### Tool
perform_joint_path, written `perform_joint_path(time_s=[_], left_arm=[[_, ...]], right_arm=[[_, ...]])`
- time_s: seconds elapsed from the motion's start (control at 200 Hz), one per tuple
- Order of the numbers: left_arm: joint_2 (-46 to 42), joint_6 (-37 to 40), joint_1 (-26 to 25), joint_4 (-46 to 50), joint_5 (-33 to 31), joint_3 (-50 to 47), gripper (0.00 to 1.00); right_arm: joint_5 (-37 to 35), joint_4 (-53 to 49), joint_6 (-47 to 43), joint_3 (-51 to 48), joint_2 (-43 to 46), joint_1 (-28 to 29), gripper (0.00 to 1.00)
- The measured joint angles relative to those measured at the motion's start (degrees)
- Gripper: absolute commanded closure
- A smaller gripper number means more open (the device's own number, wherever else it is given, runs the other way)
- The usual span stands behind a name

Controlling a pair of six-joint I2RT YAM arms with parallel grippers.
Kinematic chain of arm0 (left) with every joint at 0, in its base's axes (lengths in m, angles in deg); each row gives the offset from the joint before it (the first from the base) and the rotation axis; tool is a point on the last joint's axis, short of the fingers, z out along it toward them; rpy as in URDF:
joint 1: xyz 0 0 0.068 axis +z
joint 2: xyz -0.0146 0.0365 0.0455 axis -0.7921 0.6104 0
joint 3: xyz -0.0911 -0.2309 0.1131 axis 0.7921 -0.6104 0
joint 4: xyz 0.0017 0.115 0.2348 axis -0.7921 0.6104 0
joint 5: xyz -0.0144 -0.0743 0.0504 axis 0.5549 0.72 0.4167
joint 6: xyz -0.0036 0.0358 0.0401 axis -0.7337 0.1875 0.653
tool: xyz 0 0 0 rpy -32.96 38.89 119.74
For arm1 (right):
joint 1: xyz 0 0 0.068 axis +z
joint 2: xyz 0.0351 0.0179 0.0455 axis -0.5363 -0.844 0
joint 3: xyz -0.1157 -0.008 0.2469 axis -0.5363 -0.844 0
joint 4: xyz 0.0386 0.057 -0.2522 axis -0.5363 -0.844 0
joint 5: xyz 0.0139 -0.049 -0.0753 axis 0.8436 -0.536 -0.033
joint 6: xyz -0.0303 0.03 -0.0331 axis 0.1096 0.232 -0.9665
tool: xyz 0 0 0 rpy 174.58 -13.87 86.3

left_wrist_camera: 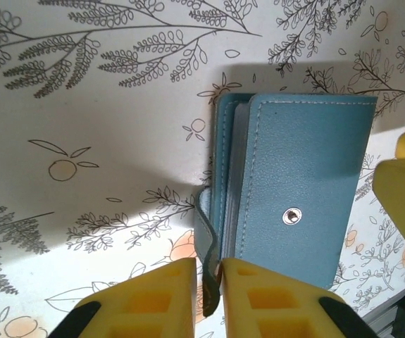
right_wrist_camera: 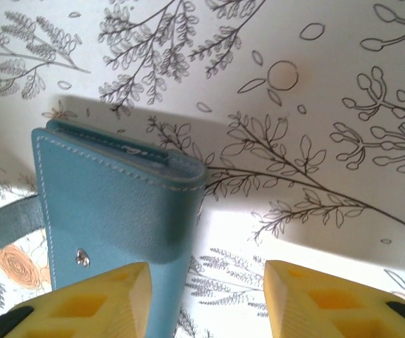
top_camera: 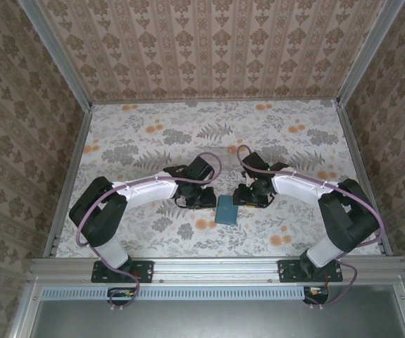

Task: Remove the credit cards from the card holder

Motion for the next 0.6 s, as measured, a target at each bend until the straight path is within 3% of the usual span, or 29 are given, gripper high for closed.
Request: perform_joint_path(time_s=[0.365, 0.6], left_arm=[[-4.1, -0.9, 2.6, -7.9, 3.0, -10.3, 0.88], [-5.9, -3.5, 3.3, -16.2, 6.2, -17.2, 0.88]], right_arm=[[-6.6, -4.4, 1.4, 6.4, -1.4, 6.8, 0.28], [-12.0, -7.6, 2.1, 11.6, -6.4, 10.5, 0.25]])
